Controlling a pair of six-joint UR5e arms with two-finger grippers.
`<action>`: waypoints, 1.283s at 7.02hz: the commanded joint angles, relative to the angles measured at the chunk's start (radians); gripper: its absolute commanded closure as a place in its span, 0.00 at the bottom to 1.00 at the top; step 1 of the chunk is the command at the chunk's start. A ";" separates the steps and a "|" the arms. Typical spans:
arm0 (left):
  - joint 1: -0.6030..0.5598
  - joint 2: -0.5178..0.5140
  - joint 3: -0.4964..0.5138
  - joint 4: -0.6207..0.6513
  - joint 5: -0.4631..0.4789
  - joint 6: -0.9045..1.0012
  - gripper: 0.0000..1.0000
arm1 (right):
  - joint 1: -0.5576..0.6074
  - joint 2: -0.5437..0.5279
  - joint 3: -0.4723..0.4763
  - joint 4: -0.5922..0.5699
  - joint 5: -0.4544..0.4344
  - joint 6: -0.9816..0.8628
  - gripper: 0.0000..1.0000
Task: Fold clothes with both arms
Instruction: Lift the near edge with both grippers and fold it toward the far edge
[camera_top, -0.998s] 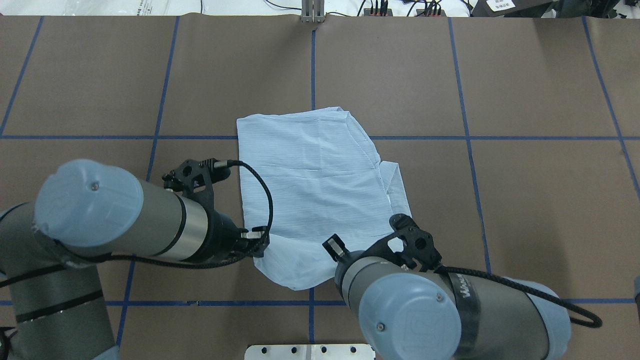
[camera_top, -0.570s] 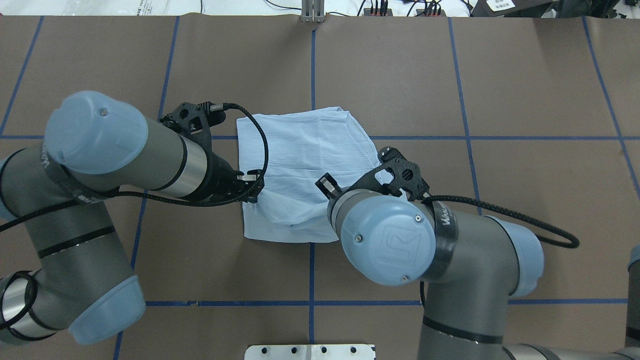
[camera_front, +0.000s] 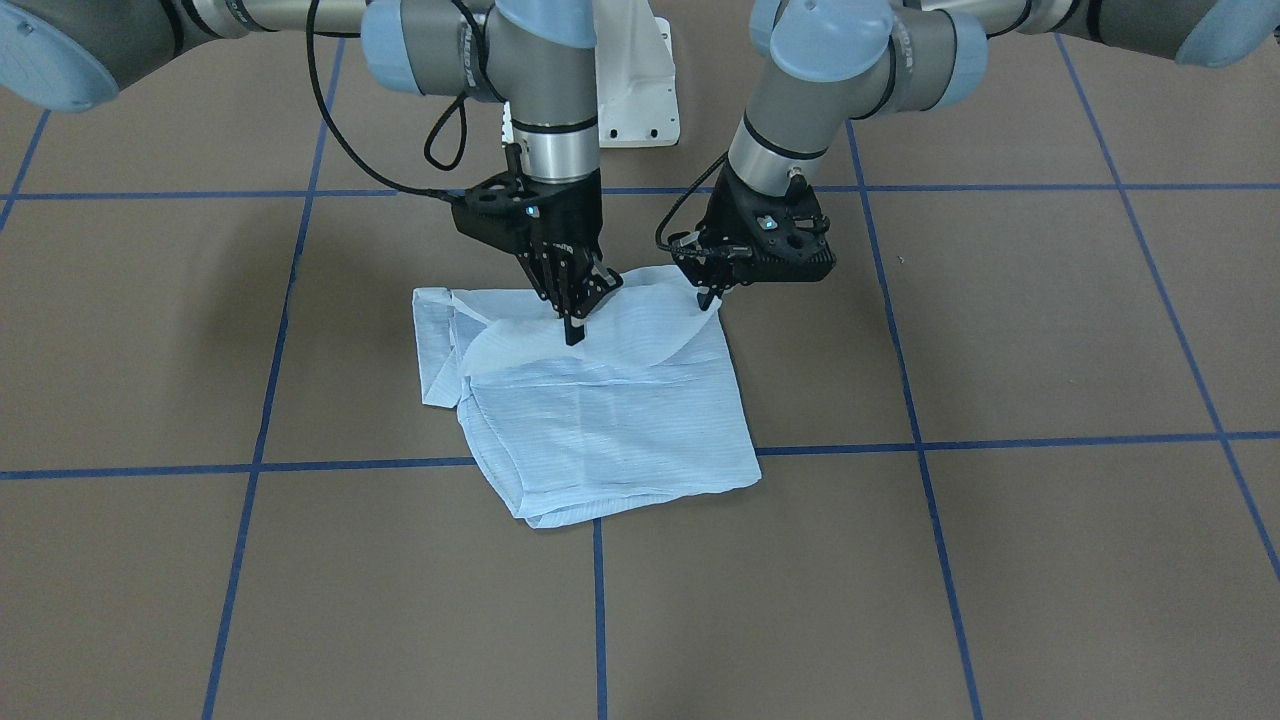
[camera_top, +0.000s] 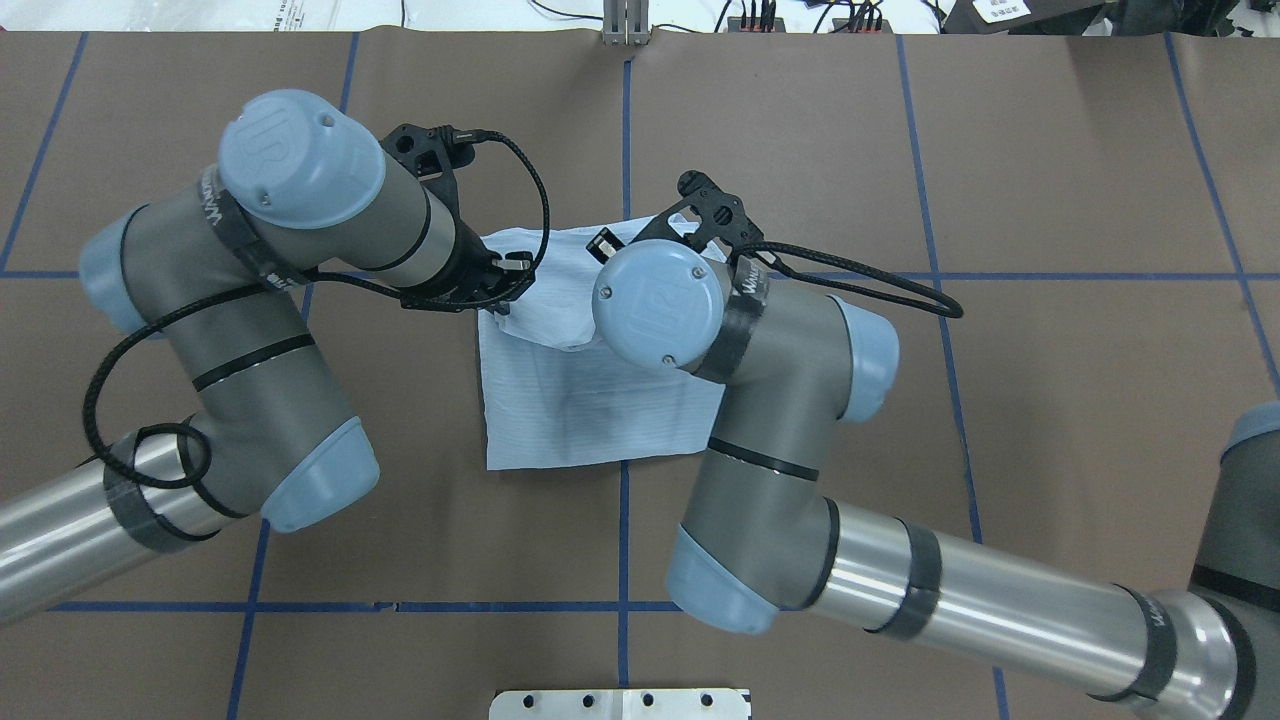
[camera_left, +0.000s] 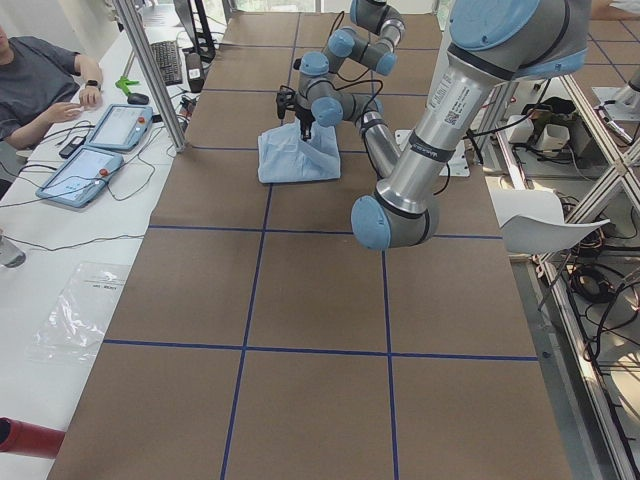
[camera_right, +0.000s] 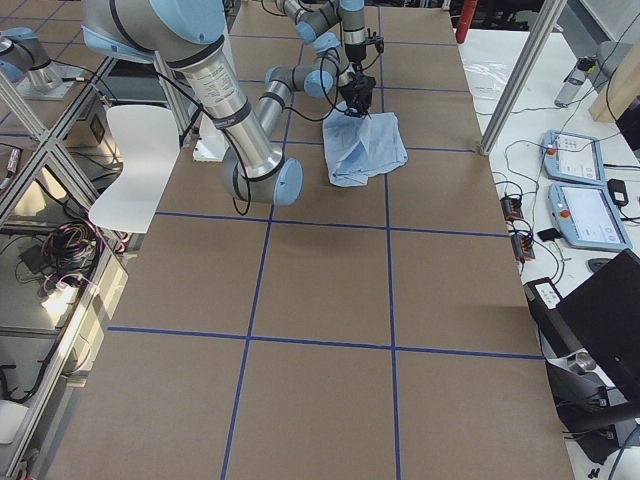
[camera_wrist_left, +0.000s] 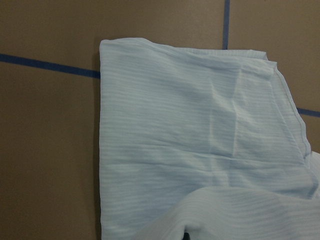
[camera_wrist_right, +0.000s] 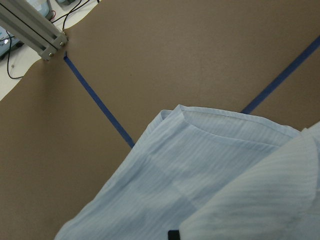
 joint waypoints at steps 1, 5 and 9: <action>-0.031 -0.065 0.212 -0.151 0.024 0.009 1.00 | 0.050 0.087 -0.248 0.156 0.038 -0.054 1.00; -0.070 -0.129 0.417 -0.229 0.055 0.086 1.00 | 0.070 0.142 -0.383 0.187 0.085 -0.184 1.00; -0.082 -0.142 0.473 -0.287 0.072 0.087 1.00 | 0.092 0.160 -0.405 0.187 0.114 -0.215 1.00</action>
